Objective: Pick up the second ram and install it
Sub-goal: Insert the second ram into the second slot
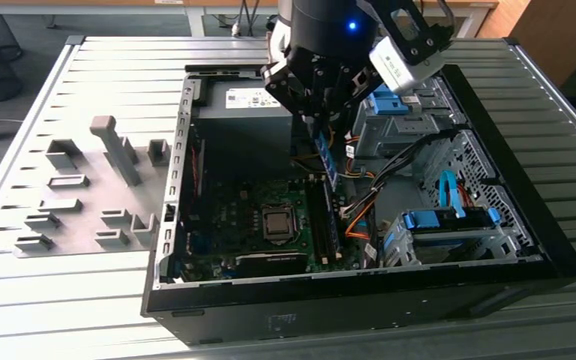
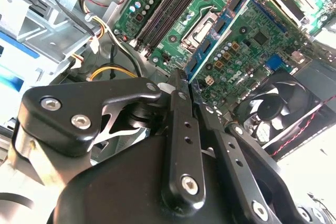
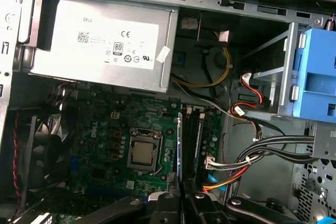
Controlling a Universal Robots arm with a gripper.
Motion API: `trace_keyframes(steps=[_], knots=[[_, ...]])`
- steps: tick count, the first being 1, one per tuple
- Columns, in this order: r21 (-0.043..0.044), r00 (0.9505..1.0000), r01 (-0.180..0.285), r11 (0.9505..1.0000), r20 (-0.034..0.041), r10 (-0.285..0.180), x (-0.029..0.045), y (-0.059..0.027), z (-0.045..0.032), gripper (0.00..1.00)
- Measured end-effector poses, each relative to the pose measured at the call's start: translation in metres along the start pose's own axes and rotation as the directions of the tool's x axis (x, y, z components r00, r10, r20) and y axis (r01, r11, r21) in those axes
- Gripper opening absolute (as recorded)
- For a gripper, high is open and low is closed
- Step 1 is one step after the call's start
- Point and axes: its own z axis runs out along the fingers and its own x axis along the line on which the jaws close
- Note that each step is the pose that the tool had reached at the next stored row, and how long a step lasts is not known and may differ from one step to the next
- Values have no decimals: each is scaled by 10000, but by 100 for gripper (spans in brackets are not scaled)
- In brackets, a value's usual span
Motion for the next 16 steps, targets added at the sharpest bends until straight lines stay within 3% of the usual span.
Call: trace_keyframes(steps=[4, 16], knots=[[-3, 9987, 509, 9987, -4, -509, 0, 0, 7, 14], [-3, 9985, 541, 9985, -5, -541, 0, -1, 58, 14]])
